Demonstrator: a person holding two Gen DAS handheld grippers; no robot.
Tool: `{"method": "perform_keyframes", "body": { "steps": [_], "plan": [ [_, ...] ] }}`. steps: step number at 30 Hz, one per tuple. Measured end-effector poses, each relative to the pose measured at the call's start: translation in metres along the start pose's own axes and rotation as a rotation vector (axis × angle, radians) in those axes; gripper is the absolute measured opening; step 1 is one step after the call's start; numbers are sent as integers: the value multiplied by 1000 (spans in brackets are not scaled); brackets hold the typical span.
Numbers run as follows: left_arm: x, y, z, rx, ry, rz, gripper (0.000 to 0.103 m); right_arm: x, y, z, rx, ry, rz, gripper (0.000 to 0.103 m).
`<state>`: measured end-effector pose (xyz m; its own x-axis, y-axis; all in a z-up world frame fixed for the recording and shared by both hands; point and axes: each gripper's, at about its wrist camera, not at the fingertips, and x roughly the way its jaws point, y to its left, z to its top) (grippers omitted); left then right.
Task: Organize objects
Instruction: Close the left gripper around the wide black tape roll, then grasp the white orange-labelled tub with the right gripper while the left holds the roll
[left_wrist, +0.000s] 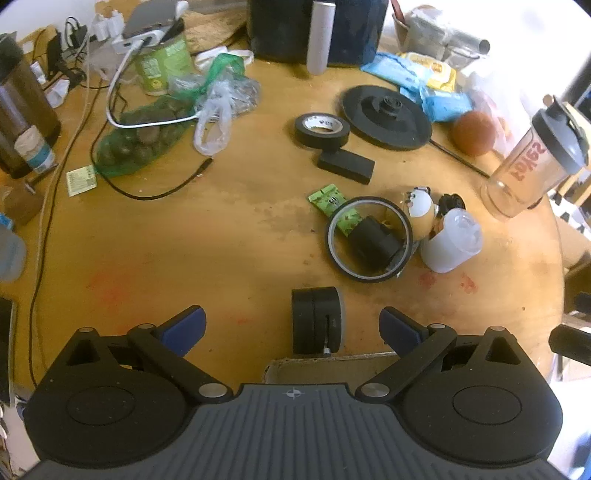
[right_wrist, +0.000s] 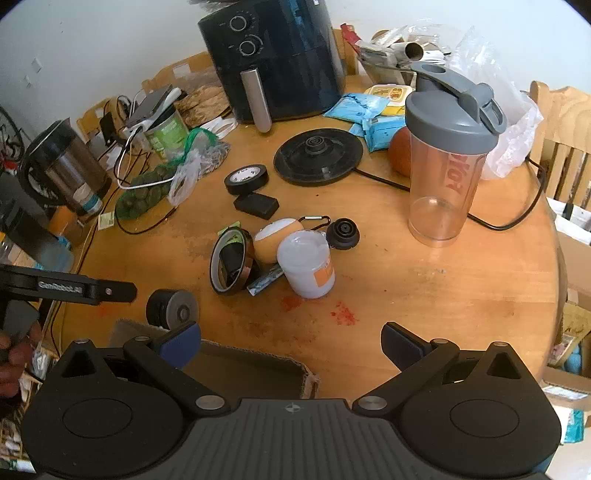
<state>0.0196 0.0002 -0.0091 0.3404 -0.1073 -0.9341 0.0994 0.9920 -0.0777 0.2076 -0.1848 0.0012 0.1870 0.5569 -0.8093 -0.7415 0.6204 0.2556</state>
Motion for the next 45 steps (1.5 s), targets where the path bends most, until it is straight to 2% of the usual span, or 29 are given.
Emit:
{"method": "perform_keyframes", "body": {
  "steps": [6,7,10,16,19,21,24,25,28,36,45],
  "plan": [
    [27,-6,-6,25,51,16,100,1,6,-7,39,-21,-46,103],
    [31,-6,-6,26,80,7,94,1,8,-9,40,-24,-53,103],
    [41,-3,-3,26,109,-8,93,2,10,-13,55,-21,-69,103],
    [60,-4,1,35,126,4,80,5,18,-22,82,-14,-72,103],
    [69,-6,2,39,143,-17,75,4,22,-24,66,-14,-80,103],
    [77,-8,4,49,152,-10,70,3,22,-25,65,-16,-93,103],
    [86,-9,3,47,181,-21,51,1,20,-27,78,-22,-102,103],
    [87,-9,3,-173,169,20,43,1,19,-27,80,-25,-105,103],
    [87,-11,3,-178,169,20,42,1,17,-28,85,-30,-115,103],
    [78,-4,4,-198,151,-6,40,4,15,-30,105,-28,-53,103],
    [60,2,0,-243,90,-34,40,4,9,-22,96,-38,8,103]
  ]
}}
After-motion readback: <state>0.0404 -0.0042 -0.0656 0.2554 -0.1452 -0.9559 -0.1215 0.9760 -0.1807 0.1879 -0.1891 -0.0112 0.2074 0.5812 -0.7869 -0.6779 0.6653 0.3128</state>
